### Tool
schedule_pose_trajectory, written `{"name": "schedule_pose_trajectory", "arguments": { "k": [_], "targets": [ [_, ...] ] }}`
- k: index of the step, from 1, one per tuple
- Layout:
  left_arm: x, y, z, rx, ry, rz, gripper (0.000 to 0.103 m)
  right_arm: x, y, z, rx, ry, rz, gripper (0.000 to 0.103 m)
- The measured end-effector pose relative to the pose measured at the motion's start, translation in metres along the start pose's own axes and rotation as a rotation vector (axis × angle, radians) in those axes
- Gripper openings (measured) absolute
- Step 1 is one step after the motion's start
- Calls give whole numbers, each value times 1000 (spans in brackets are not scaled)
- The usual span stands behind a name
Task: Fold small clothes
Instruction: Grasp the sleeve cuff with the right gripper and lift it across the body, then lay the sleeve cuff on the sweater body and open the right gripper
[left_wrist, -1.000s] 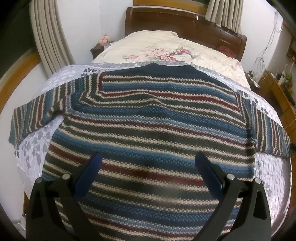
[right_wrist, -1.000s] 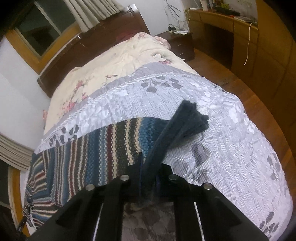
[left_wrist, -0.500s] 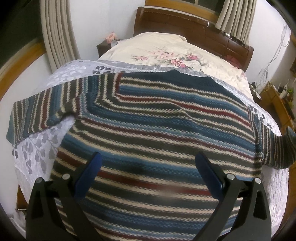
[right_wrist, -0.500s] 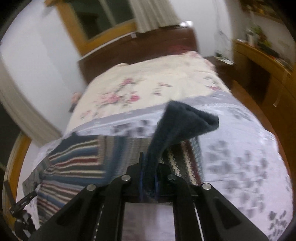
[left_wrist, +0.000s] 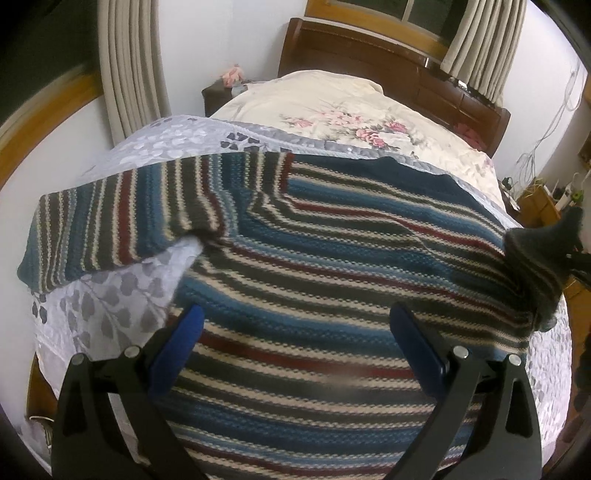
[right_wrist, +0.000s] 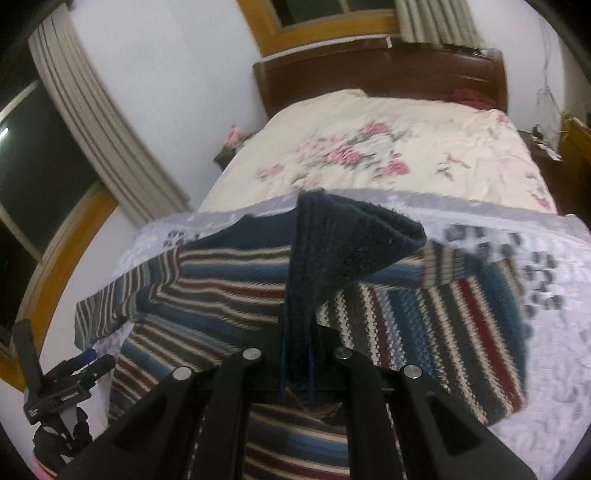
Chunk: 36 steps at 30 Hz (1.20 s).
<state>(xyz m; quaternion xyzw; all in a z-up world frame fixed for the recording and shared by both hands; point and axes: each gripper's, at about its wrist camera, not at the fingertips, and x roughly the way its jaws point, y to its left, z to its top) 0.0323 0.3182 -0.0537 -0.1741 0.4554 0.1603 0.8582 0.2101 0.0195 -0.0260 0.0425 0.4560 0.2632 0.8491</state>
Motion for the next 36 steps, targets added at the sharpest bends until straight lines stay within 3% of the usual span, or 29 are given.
{"name": "schedule_pose_trajectory", "arguments": {
  "k": [8, 13, 18, 25, 35, 36],
  "targets": [
    [3, 11, 9, 18, 1, -28, 100, 62, 36, -21, -26, 121, -42, 9],
    [8, -2, 15, 39, 5, -71, 100, 77, 40, -35, -3, 169, 15, 33],
    [20, -25, 20, 53, 27, -138, 100, 46, 36, -46, 6, 148, 104, 44],
    [62, -88, 31, 117, 107, -262, 100, -17, -7, -61, 59, 58, 13, 50],
    [134, -157, 35, 125, 282, -266, 98, -66, -68, -87, 199, -14, -46, 50],
    [135, -160, 34, 125, 277, -255, 92, -69, -72, -87, 205, -17, -49, 51]
  ]
}}
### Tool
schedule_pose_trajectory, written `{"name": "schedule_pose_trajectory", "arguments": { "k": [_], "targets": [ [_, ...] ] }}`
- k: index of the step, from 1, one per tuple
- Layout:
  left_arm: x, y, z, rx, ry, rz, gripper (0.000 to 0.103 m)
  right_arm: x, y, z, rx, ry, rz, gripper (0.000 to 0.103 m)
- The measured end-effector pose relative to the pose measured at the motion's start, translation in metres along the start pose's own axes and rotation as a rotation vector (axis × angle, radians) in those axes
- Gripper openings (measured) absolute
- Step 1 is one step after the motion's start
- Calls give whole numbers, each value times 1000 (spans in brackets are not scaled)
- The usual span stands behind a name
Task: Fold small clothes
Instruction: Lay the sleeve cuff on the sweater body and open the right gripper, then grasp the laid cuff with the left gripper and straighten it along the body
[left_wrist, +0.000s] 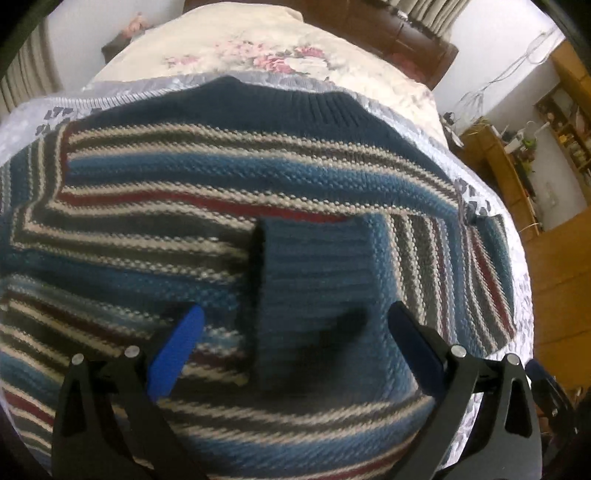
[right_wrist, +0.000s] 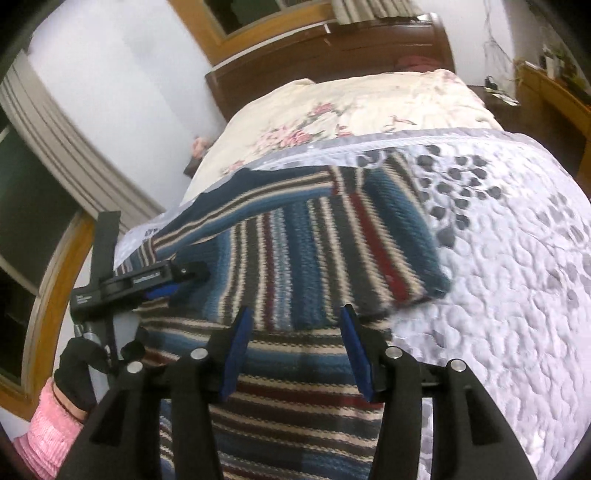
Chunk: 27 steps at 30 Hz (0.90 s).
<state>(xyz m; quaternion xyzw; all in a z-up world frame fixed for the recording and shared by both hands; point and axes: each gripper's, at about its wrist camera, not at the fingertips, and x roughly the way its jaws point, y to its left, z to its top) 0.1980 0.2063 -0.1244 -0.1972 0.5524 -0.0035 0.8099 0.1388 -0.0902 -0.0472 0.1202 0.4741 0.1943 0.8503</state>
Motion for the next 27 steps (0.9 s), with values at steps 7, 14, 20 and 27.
{"name": "schedule_pose_trajectory", "arguments": {
  "k": [7, 14, 20, 27],
  "targets": [
    [-18, -1, 4, -23, -62, 0, 30, 4, -6, -2, 5, -3, -28, 54],
    [-54, 15, 9, -62, -145, -177, 6, 22, -4, 1, 6, 24, -35, 54],
    [-86, 42, 19, -72, -253, -121, 1, 17, -4, 2, 2, 14, -45, 54],
    [-118, 90, 39, -139, -294, -79, 2, 13, -14, 9, 38, -4, -57, 54]
  ]
}}
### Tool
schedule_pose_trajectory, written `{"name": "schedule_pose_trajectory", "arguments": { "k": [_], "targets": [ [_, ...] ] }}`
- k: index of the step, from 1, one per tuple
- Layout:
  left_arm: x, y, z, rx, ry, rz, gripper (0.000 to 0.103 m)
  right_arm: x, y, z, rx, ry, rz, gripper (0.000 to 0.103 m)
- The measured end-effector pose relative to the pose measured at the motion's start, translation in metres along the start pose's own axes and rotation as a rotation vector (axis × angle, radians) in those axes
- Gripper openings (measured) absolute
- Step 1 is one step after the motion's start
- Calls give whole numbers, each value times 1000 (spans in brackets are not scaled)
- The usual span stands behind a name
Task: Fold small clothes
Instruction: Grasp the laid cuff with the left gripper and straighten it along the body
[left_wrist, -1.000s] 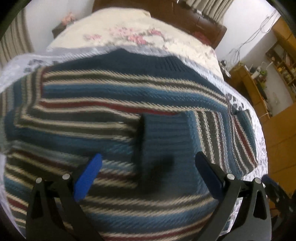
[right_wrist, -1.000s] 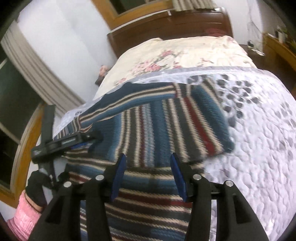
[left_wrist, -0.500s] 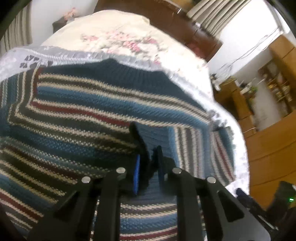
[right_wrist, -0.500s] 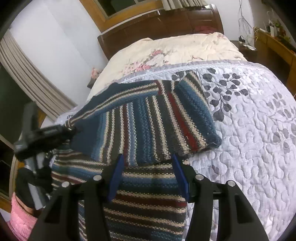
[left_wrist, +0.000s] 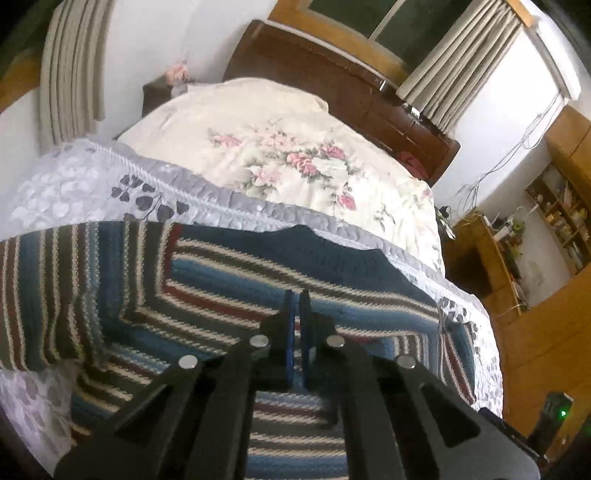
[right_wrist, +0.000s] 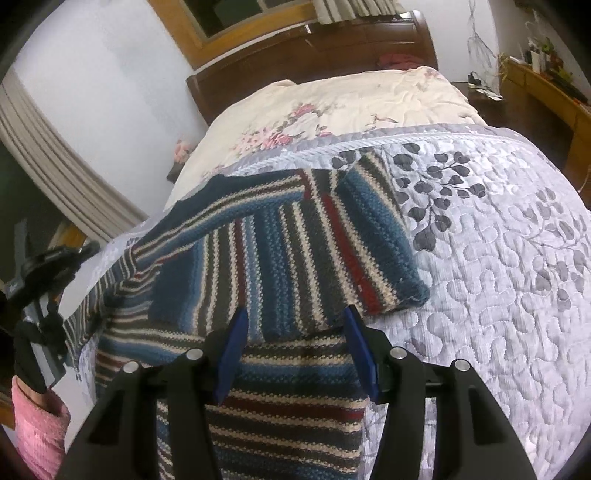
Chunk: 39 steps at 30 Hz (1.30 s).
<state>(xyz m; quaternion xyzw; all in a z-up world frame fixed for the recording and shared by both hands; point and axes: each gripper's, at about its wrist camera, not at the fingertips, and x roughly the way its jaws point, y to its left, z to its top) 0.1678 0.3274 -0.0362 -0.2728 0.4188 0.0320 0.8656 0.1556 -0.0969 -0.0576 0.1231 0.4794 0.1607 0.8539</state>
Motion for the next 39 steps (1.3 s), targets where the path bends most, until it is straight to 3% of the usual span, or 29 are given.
{"name": "schedule_pose_trajectory", "arguments": {
  "k": [1, 3, 6, 10, 13, 14, 16, 17, 18, 22, 25, 31, 34, 39],
  "targets": [
    [1, 2, -3, 0, 20, -9, 5, 0, -1, 1, 8, -2, 1, 54],
    [11, -2, -13, 25, 67, -21, 25, 1, -5, 3, 26, -3, 5, 54],
    [28, -8, -42, 37, 151, -67, 43, 3, -6, 3, 30, 4, 0, 54],
    [67, -28, -80, 44, 296, -96, 49, 0, -4, 0, 14, 7, -9, 54],
    [80, -43, -93, 55, 326, -85, 53, -4, -6, -3, 4, 0, -27, 55],
    [82, -46, -95, 66, 320, -69, 53, -5, -7, -3, 6, -1, -29, 55],
    [83, -53, -95, 78, 309, -57, 35, -8, -11, -3, 16, -7, -30, 55],
    [82, -54, -93, 68, 309, -77, 20, -9, -12, -3, 19, -9, -31, 55],
    [81, -54, -93, 54, 311, -106, 15, -9, -14, -3, 24, -11, -31, 55],
    [59, -61, -82, 45, 240, -175, 13, -9, -16, -3, 37, -13, -27, 56],
    [31, -59, -61, 23, 144, -202, 13, -8, -16, -2, 37, -12, -23, 56],
    [-3, -29, -24, 3, -4, -121, 13, -8, -14, 6, 34, -20, -8, 56],
    [-4, -8, -13, -9, -11, -81, 13, -2, -5, 13, 22, -16, 28, 56],
    [18, 35, -13, -58, 58, -35, 14, 24, 15, 24, -11, 16, 99, 56]
  ]
}}
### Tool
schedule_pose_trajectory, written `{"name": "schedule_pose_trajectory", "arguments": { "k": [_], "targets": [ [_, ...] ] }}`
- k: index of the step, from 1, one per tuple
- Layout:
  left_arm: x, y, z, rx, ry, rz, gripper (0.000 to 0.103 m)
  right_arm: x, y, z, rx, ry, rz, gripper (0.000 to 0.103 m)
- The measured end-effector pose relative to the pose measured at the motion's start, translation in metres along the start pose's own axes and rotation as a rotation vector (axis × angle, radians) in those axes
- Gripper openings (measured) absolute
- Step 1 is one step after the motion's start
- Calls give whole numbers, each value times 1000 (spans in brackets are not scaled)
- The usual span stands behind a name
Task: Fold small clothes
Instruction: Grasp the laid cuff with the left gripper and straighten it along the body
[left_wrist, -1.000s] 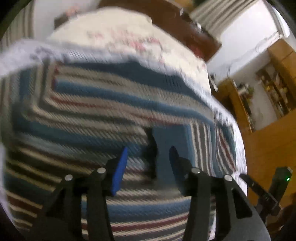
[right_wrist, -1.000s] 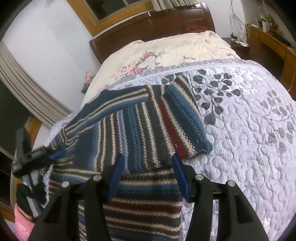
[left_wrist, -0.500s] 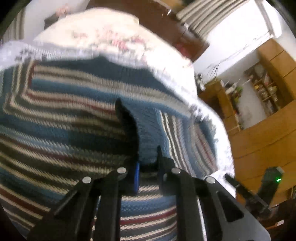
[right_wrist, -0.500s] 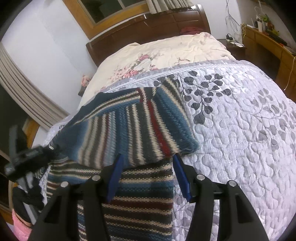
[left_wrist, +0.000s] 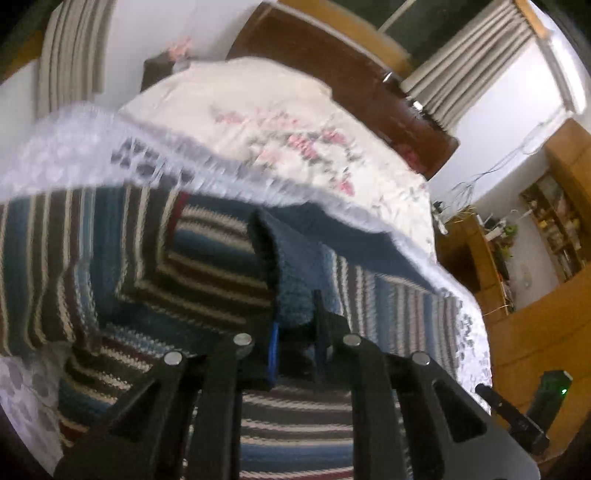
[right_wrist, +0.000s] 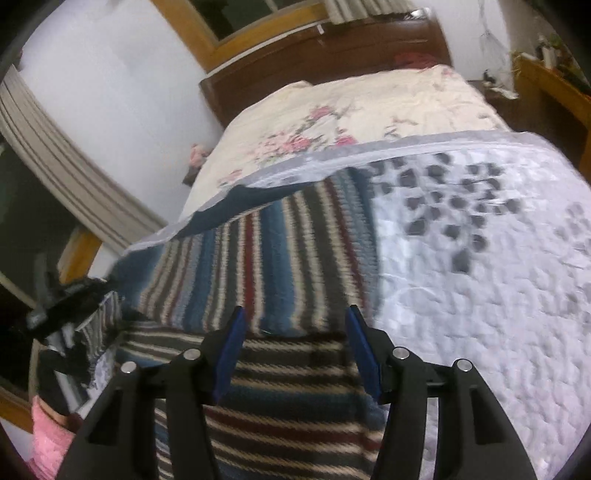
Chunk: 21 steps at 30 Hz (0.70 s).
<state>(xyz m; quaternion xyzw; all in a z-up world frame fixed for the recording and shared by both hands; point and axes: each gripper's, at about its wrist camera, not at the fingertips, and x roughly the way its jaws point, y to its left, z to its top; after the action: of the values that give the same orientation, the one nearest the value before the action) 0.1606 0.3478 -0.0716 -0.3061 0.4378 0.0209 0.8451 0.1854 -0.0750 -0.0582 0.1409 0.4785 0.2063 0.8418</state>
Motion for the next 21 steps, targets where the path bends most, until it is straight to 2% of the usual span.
{"name": "schedule_pose_trajectory", "arguments": {
  "k": [2, 5, 8, 11, 13, 15, 17, 19, 21],
  "targets": [
    [13, 14, -4, -11, 27, 24, 14, 16, 1, 4, 8, 31, 19, 56],
    [33, 31, -12, -35, 67, 38, 16, 41, -3, 4, 2, 74, -54, 56],
    [48, 46, -18, -41, 105, 65, 25, 61, -17, 0, 20, 124, -117, 55],
    [47, 59, -20, -61, 105, 95, 27, 68, -26, -5, 15, 133, -127, 55],
    [36, 71, -17, -89, 78, 123, 27, 67, -23, -4, 2, 139, -134, 55],
    [21, 71, -13, -88, 39, 139, 27, 59, -15, -2, -9, 135, -146, 55],
    [7, 60, -10, -50, 9, 138, 27, 47, -2, 2, -5, 106, -112, 57],
    [0, 41, -11, -5, 1, 114, 38, 40, 11, 6, -25, 83, -75, 60],
    [3, 24, -13, 25, 11, 83, 44, 41, 28, 8, -72, 85, -100, 61]
  ]
}}
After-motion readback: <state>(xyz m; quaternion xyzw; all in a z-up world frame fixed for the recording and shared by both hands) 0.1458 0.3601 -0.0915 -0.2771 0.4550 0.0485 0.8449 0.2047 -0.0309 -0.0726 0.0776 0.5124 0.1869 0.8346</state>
